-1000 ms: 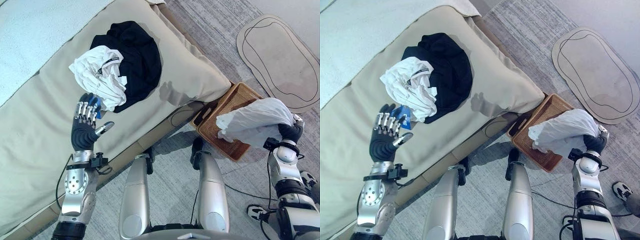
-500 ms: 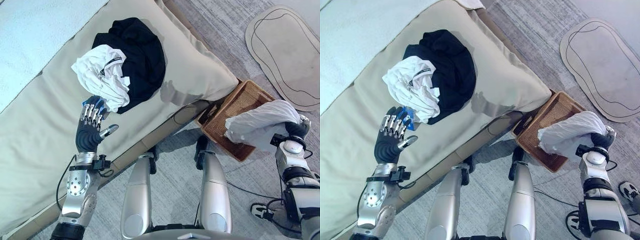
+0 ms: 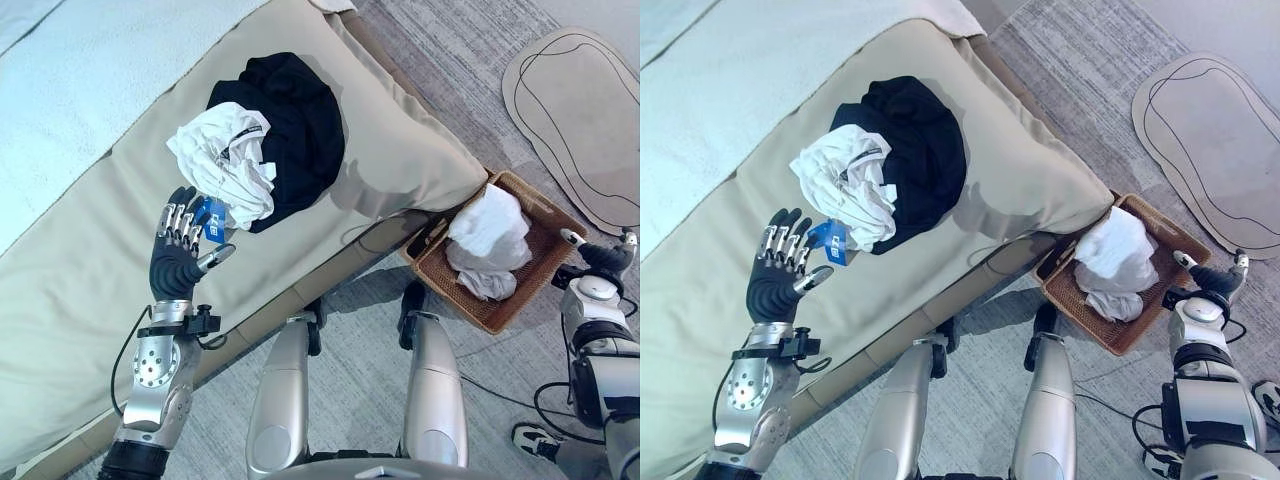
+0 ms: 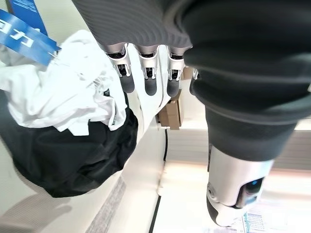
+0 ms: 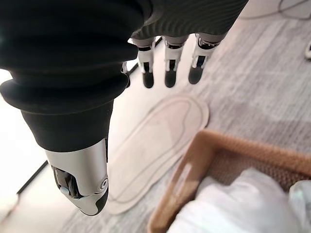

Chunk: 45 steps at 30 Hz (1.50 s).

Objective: Pick up clothes into the bucket

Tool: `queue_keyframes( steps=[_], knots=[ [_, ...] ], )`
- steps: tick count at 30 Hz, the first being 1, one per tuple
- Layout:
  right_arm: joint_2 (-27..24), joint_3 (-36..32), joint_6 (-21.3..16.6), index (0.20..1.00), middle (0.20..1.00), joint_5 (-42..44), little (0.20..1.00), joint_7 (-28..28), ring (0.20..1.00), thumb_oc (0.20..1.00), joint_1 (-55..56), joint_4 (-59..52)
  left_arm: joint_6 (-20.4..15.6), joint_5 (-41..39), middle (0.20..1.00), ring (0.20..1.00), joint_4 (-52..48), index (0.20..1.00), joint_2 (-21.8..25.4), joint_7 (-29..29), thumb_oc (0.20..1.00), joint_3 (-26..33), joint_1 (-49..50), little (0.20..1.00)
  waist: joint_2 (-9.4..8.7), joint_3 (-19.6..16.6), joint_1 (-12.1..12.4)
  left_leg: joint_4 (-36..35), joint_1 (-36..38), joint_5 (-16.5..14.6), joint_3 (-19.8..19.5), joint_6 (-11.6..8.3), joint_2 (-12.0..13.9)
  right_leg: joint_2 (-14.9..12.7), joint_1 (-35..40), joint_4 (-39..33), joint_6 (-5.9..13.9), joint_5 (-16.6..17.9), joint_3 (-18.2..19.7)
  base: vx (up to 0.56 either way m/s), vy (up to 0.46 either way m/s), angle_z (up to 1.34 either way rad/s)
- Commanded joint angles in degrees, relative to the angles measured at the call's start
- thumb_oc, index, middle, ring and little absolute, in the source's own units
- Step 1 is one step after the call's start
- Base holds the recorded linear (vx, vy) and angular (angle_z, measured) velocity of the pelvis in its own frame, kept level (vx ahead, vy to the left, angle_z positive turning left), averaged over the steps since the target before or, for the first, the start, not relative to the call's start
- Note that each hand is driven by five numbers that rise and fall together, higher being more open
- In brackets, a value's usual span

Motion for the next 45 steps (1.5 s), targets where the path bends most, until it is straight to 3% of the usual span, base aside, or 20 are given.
queue_keyframes(
  steps=[1, 5, 10, 11, 12, 17, 18, 22, 24, 25, 26, 27, 32, 35, 39, 45],
  knots=[
    [-0.7, 2.3, -0.4, 1.0, 1.0, -0.5, 1.0, -2.6, 1.0, 1.0, -0.8, 1.4, -2.5, 0.0, 1.0, 1.0, -1.8, 1.0, -0.6, 1.0, 1.0, 1.4, 1.0, 1.0, -1.37, -2.3, -1.5, 0.2, -0.5, -0.8, -0.6, 0.58, -0.1, -0.3, 2.6, -4.6, 2.68, 5.0, 0.2, 0.0, 0.0, 0.0],
    [0.9, 2.0, -1.1, 1.0, 1.0, -1.1, 1.0, -3.2, 1.0, 1.0, 1.4, -1.8, -2.9, 0.9, 1.0, 1.0, 0.0, 1.0, -0.9, 1.6, 1.0, 1.9, 0.3, 1.0, -1.75, -2.4, -1.5, -1.1, 1.4, -0.4, -0.9, 0.56, -0.3, -0.6, 4.8, -6.2, 3.02, 5.4, -0.4, 0.0, 0.0, 0.0],
    [7.6, 0.0, -6.0, 1.0, 1.0, -4.3, 1.0, -1.3, 1.0, 1.0, 15.6, -28.0, -2.8, 10.7, 1.0, 1.0, 8.8, 1.0, -0.6, 6.5, 1.0, 3.6, -1.5, 1.0, -3.41, -2.4, -2.1, -5.6, 5.9, 1.4, -2.2, 0.38, -0.7, -1.6, 10.6, -10.9, 4.21, 7.7, -2.5, 0.06, -0.013, 0.06],
    [7.7, -0.2, -5.8, 1.0, 1.0, -4.4, 1.0, -1.3, 1.0, 1.0, 15.9, -28.3, -2.8, 10.8, 1.0, 1.0, 8.8, 1.0, -0.5, 6.5, 1.0, 3.5, -1.5, 1.0, -3.43, -2.4, -2.1, -5.7, 6.1, 1.5, -2.3, 0.38, -0.7, -1.6, 10.9, -11.1, 4.22, 7.7, -2.6, 0.07, -0.011, 0.15],
    [9.9, -0.5, -7.5, 1.0, 1.0, -4.8, 1.0, 1.4, 1.0, 1.0, 20.1, -35.7, -2.1, 12.2, 1.0, 1.0, 13.6, 1.0, -1.0, 7.2, 1.0, 3.7, -2.9, 1.0, -4.01, -2.5, -2.2, -7.9, 7.5, 2.5, -2.7, 0.26, -0.9, -2.0, 12.9, -12.9, 4.63, 8.5, -3.8, 0.08, -0.01, 0.15],
    [13.3, 1.1, -9.7, 1.0, 1.0, -6.6, 1.0, 6.1, 1.0, 1.0, 25.7, -46.4, -1.2, 17.7, 1.0, 1.0, 20.2, 1.0, -0.9, 10.2, 1.0, 4.7, -6.1, 1.0, -5.16, -3.0, -2.1, -12.4, 10.3, 4.2, -3.5, 0.33, -1.0, -2.2, 16.3, -17.4, 5.22, 10.5, -5.4, 0.08, 0.025, 0.24],
    [15.3, 2.7, -10.9, 1.0, 1.0, -4.8, 1.0, 9.3, 1.0, 1.0, 28.1, -50.6, -0.2, 22.4, 1.0, 1.0, 21.9, 1.0, -0.2, 12.8, 1.0, 4.9, -7.9, 1.0, -5.83, -3.5, -2.3, -14.2, 11.0, 5.0, -3.7, 0.11, -1.2, -1.9, 17.4, -19.8, 5.47, 11.4, -6.0, 0.05, 0.019, 0.03],
    [17.1, 6.5, -11.2, 1.0, 1.0, -2.5, 1.0, 13.2, 1.0, 1.0, 30.0, -53.4, 1.7, 30.4, 1.0, 1.0, 25.6, 1.0, 1.8, 17.8, 1.0, 4.2, -11.8, 1.0, -6.93, -3.7, -2.2, -15.2, 10.6, 6.0, -4.1, -0.26, -1.1, -1.6, 18.0, -22.2, 5.62, 12.1, -6.8, 0.05, 0.025, 0.02],
    [17.0, 11.2, -10.6, 1.0, 1.0, -4.7, 1.0, 14.2, 1.0, 1.0, 30.0, -54.7, 4.4, 39.8, 1.0, 1.0, 28.8, 1.0, 5.0, 22.5, 1.0, 2.6, -17.1, 1.0, -8.01, -3.1, -2.4, -13.3, 8.1, 5.6, -4.7, -0.21, -1.1, -1.2, 16.8, -21.9, 5.34, 11.9, -6.7, 0.01, 0.031, 0.04],
    [17.0, 11.1, -10.6, 1.0, 1.0, -4.8, 1.0, 14.2, 1.0, 1.0, 29.9, -54.7, 4.4, 39.9, 1.0, 1.0, 28.9, 1.0, 5.0, 22.6, 1.0, 2.5, -17.2, 1.0, -8.02, -3.1, -2.4, -13.1, 8.0, 5.6, -4.7, -0.21, -1.1, -1.2, 16.7, -21.9, 5.34, 11.8, -6.7, 0.0, 0.046, 0.11],
    [16.7, 13.7, -10.3, 1.0, 1.0, -6.4, 1.0, 14.3, 1.0, 1.0, 29.3, -54.7, 6.7, 45.7, 1.0, 1.0, 31.1, 1.0, 7.5, 25.3, 1.0, 1.5, -20.7, 1.0, -8.7, -2.5, -2.7, -11.1, 6.0, 4.9, -4.9, -0.19, -1.1, -1.1, 16.0, -21.6, 5.11, 11.5, -6.7, 0.0, 0.024, 0.11],
    [16.7, 13.7, -10.3, 1.0, 1.0, -6.4, 1.0, 14.2, 1.0, 1.0, 29.3, -54.7, 6.7, 45.7, 1.0, 1.0, 31.2, 1.0, 7.5, 25.4, 1.0, 1.4, -20.8, 1.0, -8.69, -2.5, -2.7, -10.9, 5.9, 4.9, -5.0, -0.18, -1.1, -1.1, 15.9, -21.6, 5.11, 11.5, -6.7, -0.01, 0.046, 0.09],
    [15.5, 16.7, -10.5, 1.0, 1.0, -8.5, 1.0, 14.6, 1.0, 1.0, 29.0, -56.3, 13.3, 58.1, 1.0, 1.0, 39.5, 1.0, 15.6, 32.9, 1.0, -2.3, -28.9, 1.0, -10.1, -1.4, -4.7, -7.8, 1.8, 3.6, -4.5, -0.36, -0.2, -0.5, 13.5, -22.2, 5.42, 12.2, -6.3, -0.02, 0.049, -0.03],
    [14.9, 16.7, -10.8, 1.0, 1.0, -8.2, 1.0, 14.7, 1.0, 1.0, 29.4, -56.5, 16.3, 61.5, 1.0, 1.0, 43.7, 1.0, 18.2, 33.3, 1.0, -4.7, -32.2, 1.0, -10.53, -1.1, -5.6, -6.9, 0.5, 3.3, -4.0, -0.34, 0.1, -0.2, 12.2, -22.4, 5.56, 12.6, -5.6, -0.01, 0.044, -0.06],
    [14.5, 16.2, -11.0, 1.0, 1.0, -8.3, 1.0, 14.1, 1.0, 1.0, 29.5, -56.8, 17.4, 61.8, 1.0, 1.0, 48.7, 1.0, 19.5, 33.6, 1.0, -5.6, -35.1, 1.0, -10.76, -1.0, -6.6, -5.8, -0.9, 2.9, -3.4, -0.35, 0.2, 0.0, 10.6, -22.2, 5.55, 12.8, -4.6, -0.01, 0.047, -0.1],
    [13.7, 15.8, -11.6, 1.0, 1.0, -8.0, 1.0, 15.0, 1.0, 1.0, 31.5, -58.4, 14.7, 61.4, 1.0, 1.0, 49.9, 1.0, 20.0, 33.1, 1.0, -6.8, -35.0, 1.0, -10.4, -1.0, -8.0, -4.3, -2.4, 2.1, -1.9, -0.07, 0.4, 0.1, 8.2, -21.8, 5.41, 13.0, -2.5, -0.01, 0.062, -0.19]
  ],
)
